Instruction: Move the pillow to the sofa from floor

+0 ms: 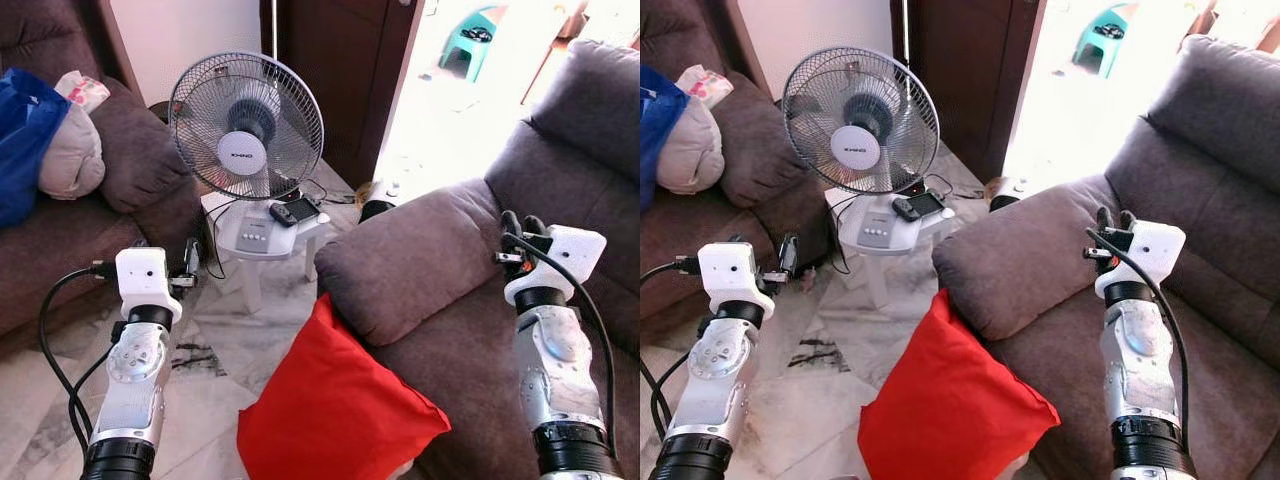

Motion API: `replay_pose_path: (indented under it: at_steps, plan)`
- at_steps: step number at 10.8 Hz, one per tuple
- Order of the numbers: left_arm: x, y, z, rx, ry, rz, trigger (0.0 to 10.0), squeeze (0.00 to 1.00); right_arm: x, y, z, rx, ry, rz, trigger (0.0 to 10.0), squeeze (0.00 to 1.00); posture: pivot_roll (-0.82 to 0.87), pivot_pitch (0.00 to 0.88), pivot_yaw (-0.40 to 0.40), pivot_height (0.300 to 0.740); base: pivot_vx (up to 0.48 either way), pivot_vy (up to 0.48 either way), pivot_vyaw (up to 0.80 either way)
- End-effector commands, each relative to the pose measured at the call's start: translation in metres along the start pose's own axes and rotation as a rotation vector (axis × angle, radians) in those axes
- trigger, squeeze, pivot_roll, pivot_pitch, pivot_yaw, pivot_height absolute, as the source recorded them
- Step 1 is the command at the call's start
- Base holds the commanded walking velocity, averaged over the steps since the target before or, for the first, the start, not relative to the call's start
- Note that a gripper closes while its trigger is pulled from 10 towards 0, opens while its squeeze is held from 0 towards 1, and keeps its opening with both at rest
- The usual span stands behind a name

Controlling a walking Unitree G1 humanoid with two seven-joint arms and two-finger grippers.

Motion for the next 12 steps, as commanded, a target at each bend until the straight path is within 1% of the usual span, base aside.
replay_pose_path:
  at_steps: [1, 3, 6, 7, 12]
  plan:
    - [-0.002, 0.001, 0.001, 0.004, -0.014, -0.005, 10.0, 0.0, 0.003, 0.002, 0.005, -0.004, -0.003, -0.004, 10.0, 0.0, 0.08, 0.0, -0.088, 0.731, 0.0, 0.0, 0.0]
    - [0.0, 0.004, 0.004, -0.009, -0.009, -0.007, 10.0, 0.0, 0.006, 0.004, 0.006, -0.014, 0.004, -0.007, 10.0, 0.0, 0.07, 0.0, -0.085, 0.696, 0.0, 0.0, 0.0]
    - [-0.002, 0.006, -0.004, -0.035, -0.029, 0.001, 10.0, 0.0, 0.003, -0.002, 0.003, -0.005, -0.008, 0.002, 10.0, 0.0, 0.08, 0.003, -0.083, 0.631, 0.0, 0.0, 0.0]
    - [-0.003, 0.005, -0.005, -0.04, -0.035, 0.005, 10.0, 0.0, 0.002, -0.003, 0.001, -0.009, -0.01, -0.002, 10.0, 0.0, 0.08, 0.008, -0.081, 0.622, 0.0, 0.0, 0.0]
    - [-0.005, 0.008, -0.006, -0.058, -0.057, 0.002, 10.0, 0.0, -0.005, -0.009, -0.002, -0.005, -0.048, 0.001, 10.0, 0.0, 0.07, 0.009, -0.074, 0.622, 0.0, 0.0, 0.0]
Point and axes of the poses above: a point about 5 cm out from each wrist's last joint towards the gripper, its own z axis pointing out of the wrist towards the gripper, its own x axis along the axis of the wrist's last joint, y = z × x, the point moved 2 cm from there along z, pointing out of the wrist towards the gripper, and after that the axes turned 9 degrees about -z, right-handed, at the moved point
